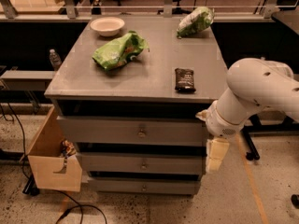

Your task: Open top drawer

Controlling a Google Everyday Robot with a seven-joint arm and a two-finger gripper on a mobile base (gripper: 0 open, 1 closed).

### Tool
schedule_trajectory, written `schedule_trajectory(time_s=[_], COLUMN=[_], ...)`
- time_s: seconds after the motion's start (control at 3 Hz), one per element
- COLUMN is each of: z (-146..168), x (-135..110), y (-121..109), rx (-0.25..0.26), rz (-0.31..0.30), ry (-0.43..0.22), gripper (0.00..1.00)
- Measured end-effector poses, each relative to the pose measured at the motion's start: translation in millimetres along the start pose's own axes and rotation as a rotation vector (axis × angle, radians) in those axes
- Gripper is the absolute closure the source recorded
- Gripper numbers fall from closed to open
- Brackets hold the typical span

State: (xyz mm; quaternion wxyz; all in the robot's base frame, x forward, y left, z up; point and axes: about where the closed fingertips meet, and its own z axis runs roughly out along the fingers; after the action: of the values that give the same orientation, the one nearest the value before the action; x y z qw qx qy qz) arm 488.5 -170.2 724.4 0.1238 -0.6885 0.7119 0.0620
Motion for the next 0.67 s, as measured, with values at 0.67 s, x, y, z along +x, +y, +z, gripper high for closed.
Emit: schedule_trajectory(time_s=[0.67], z=[36], x=[2], y=[-40], rx=[0.020], rz=[0.015], ry=[0.002], gripper=[0.00])
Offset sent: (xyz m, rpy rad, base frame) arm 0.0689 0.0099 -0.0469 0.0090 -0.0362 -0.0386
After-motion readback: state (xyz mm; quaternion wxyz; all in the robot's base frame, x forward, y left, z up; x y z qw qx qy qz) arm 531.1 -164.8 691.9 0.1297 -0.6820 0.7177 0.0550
